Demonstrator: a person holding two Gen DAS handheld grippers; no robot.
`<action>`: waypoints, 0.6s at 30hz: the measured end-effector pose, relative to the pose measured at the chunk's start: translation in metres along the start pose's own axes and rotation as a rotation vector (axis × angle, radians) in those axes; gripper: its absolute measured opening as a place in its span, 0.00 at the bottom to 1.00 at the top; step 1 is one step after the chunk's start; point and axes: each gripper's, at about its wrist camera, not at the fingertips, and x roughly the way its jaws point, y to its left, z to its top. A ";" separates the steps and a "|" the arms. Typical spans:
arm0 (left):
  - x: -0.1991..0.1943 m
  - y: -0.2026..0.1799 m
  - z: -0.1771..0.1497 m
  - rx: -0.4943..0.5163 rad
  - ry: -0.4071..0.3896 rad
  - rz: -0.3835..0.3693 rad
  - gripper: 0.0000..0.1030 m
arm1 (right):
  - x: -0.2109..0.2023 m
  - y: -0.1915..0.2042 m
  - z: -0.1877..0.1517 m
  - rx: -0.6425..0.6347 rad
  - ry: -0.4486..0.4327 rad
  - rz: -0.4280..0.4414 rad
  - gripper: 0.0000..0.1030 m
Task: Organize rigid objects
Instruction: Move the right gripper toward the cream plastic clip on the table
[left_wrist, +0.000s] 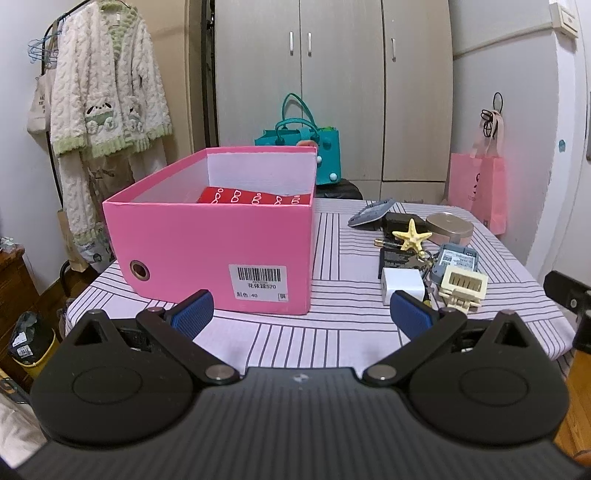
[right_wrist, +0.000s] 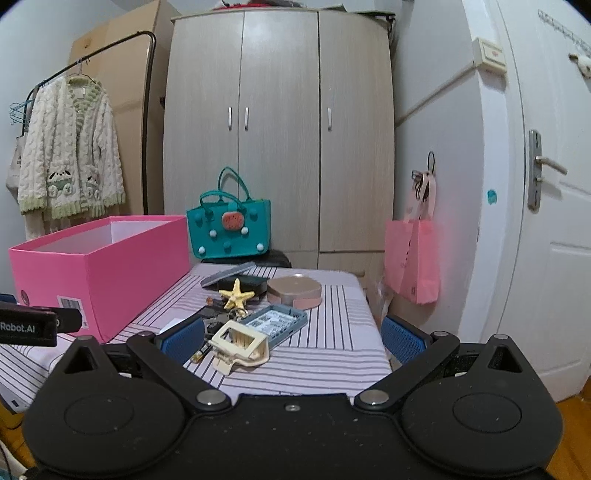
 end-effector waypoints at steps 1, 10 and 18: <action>0.000 0.000 0.000 0.002 -0.002 0.000 1.00 | -0.001 0.000 -0.001 -0.003 -0.011 0.001 1.00; -0.001 0.001 -0.003 -0.031 -0.028 -0.001 1.00 | 0.004 -0.008 -0.003 0.035 0.003 0.052 1.00; -0.003 0.013 0.001 -0.111 -0.046 -0.018 1.00 | 0.013 -0.010 -0.007 0.067 0.010 0.099 1.00</action>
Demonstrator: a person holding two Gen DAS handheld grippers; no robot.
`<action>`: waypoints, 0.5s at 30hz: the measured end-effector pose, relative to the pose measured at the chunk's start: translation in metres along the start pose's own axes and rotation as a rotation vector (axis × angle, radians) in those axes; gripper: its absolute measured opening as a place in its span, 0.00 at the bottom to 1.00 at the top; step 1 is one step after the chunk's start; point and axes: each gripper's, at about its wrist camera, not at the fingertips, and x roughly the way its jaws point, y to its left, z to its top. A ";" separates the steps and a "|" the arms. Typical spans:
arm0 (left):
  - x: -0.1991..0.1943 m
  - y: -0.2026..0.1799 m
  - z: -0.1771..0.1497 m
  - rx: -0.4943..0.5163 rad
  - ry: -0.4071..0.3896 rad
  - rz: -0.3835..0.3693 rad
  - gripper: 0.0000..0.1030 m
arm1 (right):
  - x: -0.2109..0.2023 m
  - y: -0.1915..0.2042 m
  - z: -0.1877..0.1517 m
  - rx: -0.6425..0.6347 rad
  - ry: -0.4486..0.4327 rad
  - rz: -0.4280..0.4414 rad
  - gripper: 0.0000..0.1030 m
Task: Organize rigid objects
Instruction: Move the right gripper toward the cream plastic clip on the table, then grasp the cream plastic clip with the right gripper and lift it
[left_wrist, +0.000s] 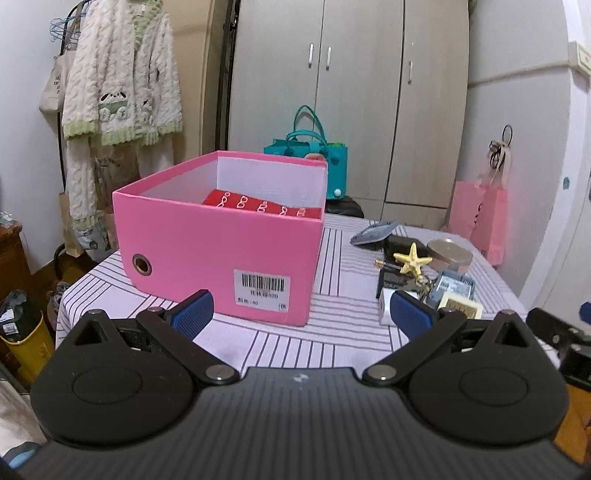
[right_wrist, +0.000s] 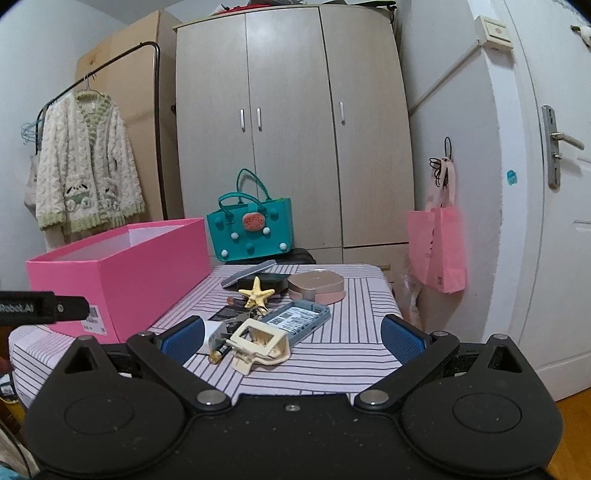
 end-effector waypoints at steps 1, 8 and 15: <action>0.000 0.002 0.002 0.000 0.002 -0.002 1.00 | 0.001 0.001 0.001 -0.008 -0.002 0.004 1.00; -0.004 0.028 0.029 0.059 0.011 -0.079 1.00 | 0.027 -0.002 0.012 0.025 0.091 0.133 1.00; -0.002 0.055 0.084 0.191 0.078 -0.104 0.97 | 0.072 0.011 0.011 -0.034 0.244 0.187 0.93</action>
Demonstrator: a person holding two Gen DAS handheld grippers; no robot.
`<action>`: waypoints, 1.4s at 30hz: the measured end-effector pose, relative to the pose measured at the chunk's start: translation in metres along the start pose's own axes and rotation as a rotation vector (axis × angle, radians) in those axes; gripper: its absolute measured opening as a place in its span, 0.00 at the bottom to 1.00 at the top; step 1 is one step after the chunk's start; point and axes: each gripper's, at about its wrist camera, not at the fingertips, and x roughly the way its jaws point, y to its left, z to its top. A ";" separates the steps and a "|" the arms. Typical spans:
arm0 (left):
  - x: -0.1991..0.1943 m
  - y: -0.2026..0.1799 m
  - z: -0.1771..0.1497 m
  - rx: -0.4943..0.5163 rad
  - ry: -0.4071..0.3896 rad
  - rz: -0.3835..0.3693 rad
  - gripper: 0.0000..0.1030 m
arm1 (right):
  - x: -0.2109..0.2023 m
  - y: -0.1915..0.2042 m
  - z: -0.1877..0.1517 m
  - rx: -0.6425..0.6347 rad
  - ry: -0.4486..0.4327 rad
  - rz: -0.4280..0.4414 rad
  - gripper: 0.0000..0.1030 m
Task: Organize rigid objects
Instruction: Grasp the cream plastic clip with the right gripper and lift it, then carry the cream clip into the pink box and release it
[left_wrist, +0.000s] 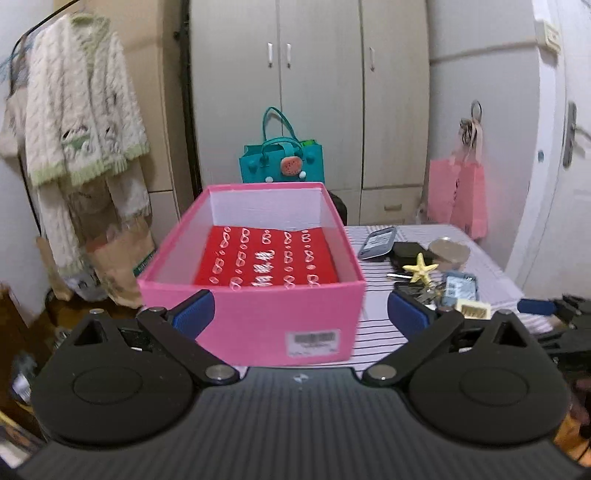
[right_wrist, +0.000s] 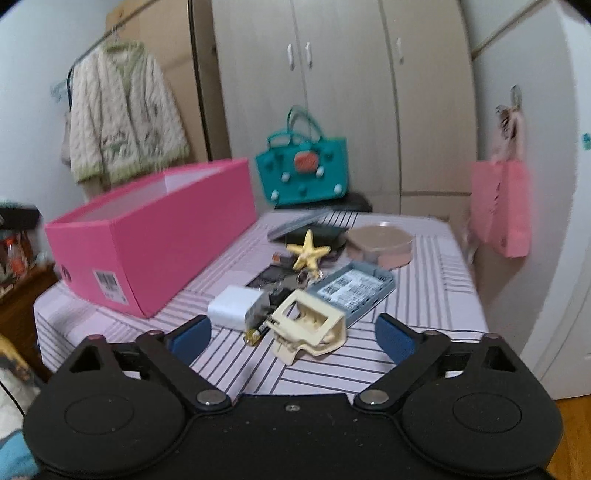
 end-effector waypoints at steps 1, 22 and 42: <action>0.000 0.003 0.007 0.010 0.008 -0.008 0.97 | 0.005 0.000 0.001 -0.003 0.019 0.003 0.91; 0.120 0.134 0.095 0.091 0.356 0.097 0.60 | 0.072 0.009 0.027 -0.042 0.302 -0.138 0.61; 0.213 0.158 0.106 0.098 0.553 0.001 0.58 | 0.069 0.036 0.158 -0.094 0.244 0.156 0.61</action>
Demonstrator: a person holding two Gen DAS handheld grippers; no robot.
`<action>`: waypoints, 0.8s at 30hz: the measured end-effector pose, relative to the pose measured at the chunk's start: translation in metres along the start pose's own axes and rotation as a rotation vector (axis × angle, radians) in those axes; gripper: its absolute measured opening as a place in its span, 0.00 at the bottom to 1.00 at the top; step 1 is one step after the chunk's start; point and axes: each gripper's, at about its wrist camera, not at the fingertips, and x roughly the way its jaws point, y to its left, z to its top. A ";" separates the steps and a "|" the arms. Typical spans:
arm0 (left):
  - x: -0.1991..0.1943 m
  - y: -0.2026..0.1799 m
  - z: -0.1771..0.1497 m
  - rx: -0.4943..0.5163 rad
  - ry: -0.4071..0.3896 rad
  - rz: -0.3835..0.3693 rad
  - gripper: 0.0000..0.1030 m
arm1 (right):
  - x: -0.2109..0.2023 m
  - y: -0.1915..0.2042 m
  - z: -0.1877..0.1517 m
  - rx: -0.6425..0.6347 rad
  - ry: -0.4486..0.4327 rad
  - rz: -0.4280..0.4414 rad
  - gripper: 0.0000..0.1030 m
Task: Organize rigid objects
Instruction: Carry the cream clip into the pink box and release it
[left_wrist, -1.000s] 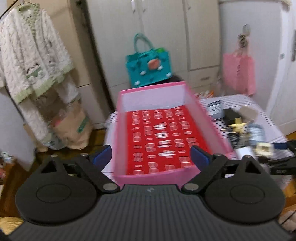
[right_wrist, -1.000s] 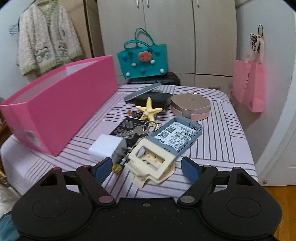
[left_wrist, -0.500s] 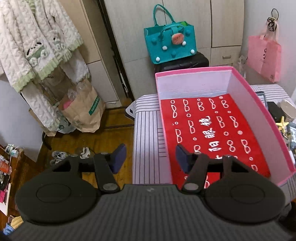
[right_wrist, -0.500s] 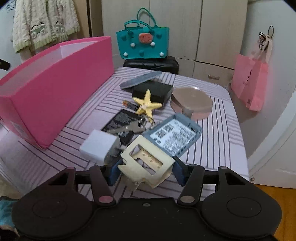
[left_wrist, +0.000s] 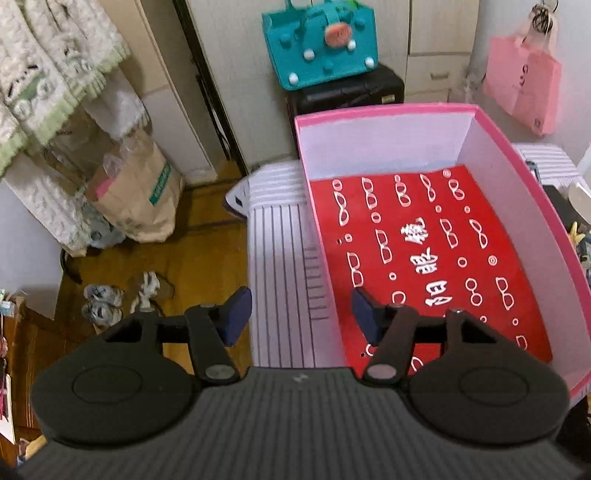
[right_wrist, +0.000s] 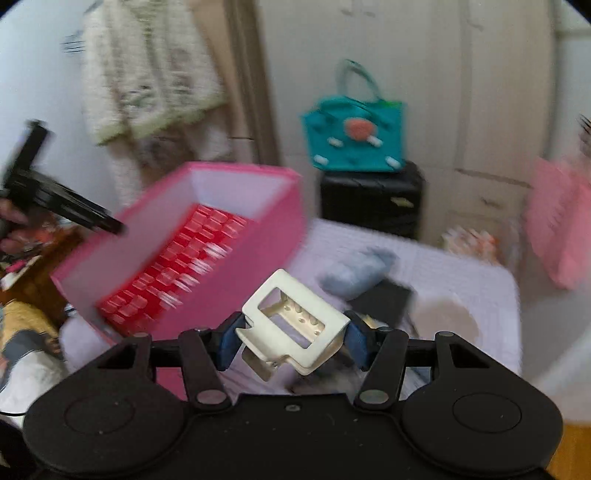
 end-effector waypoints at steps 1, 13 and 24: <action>0.002 -0.002 0.002 0.009 0.007 -0.003 0.58 | 0.003 0.006 0.011 -0.029 -0.003 0.032 0.61; 0.017 -0.030 -0.002 0.159 0.050 0.046 0.07 | 0.124 0.068 0.115 -0.165 0.218 0.330 0.61; 0.018 -0.025 0.007 0.115 0.123 0.027 0.07 | 0.238 0.087 0.134 -0.005 0.491 0.364 0.61</action>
